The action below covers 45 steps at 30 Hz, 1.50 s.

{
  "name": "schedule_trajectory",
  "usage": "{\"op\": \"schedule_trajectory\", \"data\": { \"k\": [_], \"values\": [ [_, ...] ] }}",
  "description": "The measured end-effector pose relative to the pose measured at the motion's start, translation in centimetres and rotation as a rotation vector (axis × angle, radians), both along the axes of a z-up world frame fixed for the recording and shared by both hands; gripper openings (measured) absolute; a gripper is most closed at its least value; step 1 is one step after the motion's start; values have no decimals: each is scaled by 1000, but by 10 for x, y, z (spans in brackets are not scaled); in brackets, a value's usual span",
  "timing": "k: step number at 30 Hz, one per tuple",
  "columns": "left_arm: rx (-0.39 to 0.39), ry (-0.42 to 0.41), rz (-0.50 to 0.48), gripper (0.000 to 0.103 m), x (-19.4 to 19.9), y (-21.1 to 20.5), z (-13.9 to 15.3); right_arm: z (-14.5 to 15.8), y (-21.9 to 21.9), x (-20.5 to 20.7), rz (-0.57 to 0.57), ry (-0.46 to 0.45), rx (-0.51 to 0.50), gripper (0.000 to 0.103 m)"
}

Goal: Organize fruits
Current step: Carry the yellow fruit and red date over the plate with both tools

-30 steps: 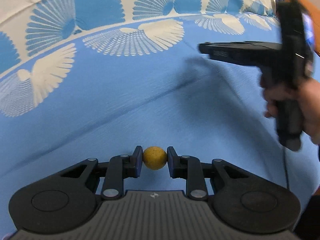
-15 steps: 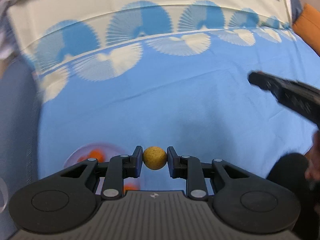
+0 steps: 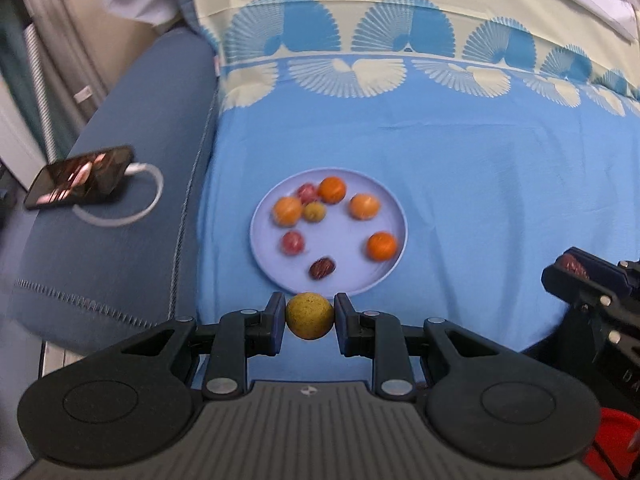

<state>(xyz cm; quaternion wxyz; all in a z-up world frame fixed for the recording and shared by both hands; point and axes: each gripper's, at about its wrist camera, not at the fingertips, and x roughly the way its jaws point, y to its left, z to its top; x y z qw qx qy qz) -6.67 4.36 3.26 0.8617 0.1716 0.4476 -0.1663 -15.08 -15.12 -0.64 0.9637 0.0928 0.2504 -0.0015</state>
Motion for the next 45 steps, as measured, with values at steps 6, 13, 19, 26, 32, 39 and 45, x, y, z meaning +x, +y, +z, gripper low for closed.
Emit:
{"op": "schedule_trajectory", "data": {
  "k": [6,13,19,26,32,39,45],
  "values": [
    [-31,10,4,28,-15,18,-3,9,25,-9,33,-10,-61,28],
    [-53,13,16,28,-20,29,-4,12,40,-8,68,-7,-108,28],
    [-65,27,18,28,-17,32,-6,13,42,-7,68,1,-121,28],
    [-64,30,15,28,-13,32,-8,12,42,-2,69,11,-122,28],
    [-59,43,15,28,-10,31,-11,10,42,1,73,24,-116,28],
    [-51,73,20,28,-1,29,-19,6,42,10,84,57,-112,28],
    [-45,97,26,28,10,28,-29,-1,42,22,91,94,-108,28]
  ]
}}
